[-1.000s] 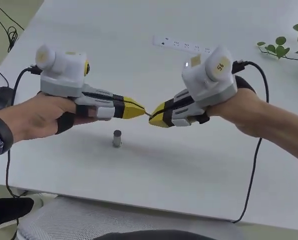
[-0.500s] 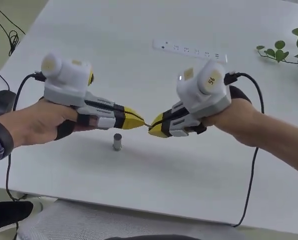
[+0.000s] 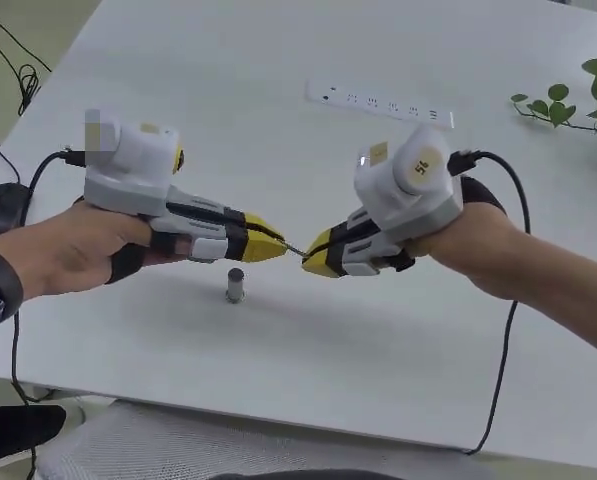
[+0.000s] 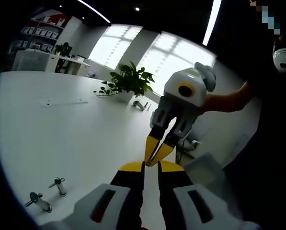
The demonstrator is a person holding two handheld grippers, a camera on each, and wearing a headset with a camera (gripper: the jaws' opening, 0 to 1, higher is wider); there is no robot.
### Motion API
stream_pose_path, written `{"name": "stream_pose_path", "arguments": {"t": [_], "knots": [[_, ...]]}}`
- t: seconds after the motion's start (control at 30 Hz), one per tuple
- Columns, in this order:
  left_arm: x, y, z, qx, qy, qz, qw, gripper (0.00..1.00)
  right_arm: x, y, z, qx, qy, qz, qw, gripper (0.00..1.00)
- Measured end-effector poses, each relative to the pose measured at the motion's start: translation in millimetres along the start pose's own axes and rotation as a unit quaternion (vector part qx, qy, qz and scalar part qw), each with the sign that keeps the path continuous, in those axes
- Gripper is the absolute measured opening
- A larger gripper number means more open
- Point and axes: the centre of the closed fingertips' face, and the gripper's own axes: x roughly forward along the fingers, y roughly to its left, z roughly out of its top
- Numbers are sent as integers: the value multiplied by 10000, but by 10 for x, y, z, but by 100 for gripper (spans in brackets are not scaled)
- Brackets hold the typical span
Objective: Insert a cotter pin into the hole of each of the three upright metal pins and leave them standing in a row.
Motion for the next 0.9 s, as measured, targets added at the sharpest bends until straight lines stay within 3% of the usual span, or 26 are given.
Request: {"name": "stream_pose_path", "arguments": {"t": [0.2,0.47,0.53,0.9], "knots": [[-80,38,9,-6,-75,145,9999,12,-17,-53,-62,137,72,-153,9998,1],[-200,131,-38,64,-75,517,9986,17,-26,-102,-123,271,80,-262,9993,1],[-258,229,-54,234,-32,869,9959,17,-34,-96,-132,291,91,-289,9991,1],[-518,333,-211,361,-69,1527,9876,22,-20,-58,-240,426,194,-351,9983,2]]}}
